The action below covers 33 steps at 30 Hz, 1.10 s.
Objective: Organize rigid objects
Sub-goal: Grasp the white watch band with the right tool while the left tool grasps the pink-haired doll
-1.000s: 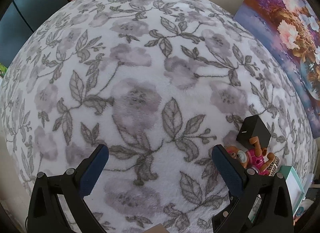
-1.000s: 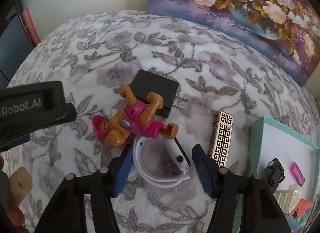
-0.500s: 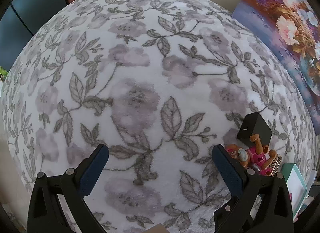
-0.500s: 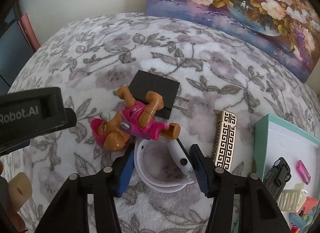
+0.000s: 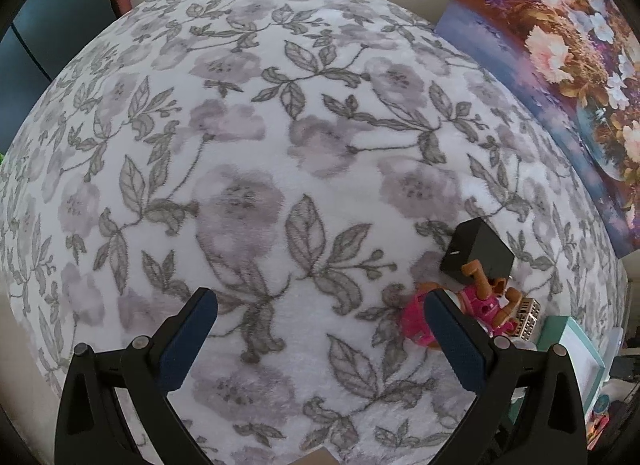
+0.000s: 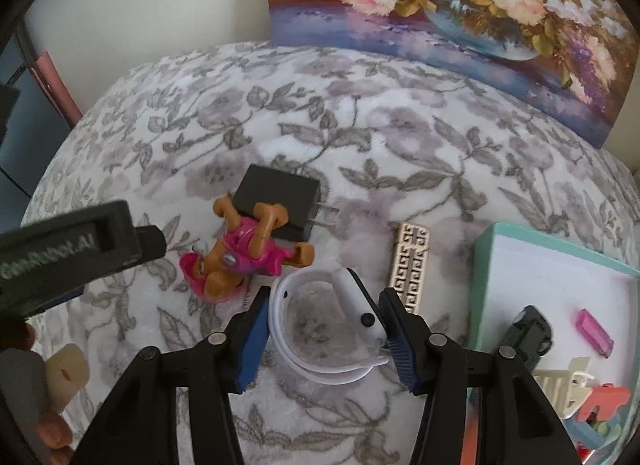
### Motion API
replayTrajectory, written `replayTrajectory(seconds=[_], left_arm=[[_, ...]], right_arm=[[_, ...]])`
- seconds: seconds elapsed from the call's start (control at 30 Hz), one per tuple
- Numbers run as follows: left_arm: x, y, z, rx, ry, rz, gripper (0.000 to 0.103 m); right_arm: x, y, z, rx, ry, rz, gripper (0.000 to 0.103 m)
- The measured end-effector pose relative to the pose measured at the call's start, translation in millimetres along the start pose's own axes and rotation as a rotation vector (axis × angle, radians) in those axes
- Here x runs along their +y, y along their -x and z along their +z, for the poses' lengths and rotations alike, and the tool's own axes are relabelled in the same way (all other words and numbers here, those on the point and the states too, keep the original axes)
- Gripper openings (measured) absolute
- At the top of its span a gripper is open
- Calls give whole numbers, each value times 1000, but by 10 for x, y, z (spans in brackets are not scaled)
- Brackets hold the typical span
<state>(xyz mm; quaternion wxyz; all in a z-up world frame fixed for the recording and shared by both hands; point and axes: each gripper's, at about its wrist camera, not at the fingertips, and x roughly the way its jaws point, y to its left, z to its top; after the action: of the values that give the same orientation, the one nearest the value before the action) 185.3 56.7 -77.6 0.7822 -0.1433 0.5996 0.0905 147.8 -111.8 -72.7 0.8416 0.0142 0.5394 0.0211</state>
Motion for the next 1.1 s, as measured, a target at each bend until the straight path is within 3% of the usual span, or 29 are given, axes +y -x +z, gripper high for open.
replayTrajectory(seconds=[0.37, 0.7, 1.1], left_arm=[[-200, 35, -34, 0, -35, -52, 103], [-476, -71, -113, 12, -90, -143, 103], [-643, -204, -185, 21, -69, -205, 102]], right_arm=[[-514, 310, 121, -34, -135, -3, 57], [-1060, 457, 107, -54, -270, -27, 57], [-1216, 510, 88, -65, -297, -24, 57]])
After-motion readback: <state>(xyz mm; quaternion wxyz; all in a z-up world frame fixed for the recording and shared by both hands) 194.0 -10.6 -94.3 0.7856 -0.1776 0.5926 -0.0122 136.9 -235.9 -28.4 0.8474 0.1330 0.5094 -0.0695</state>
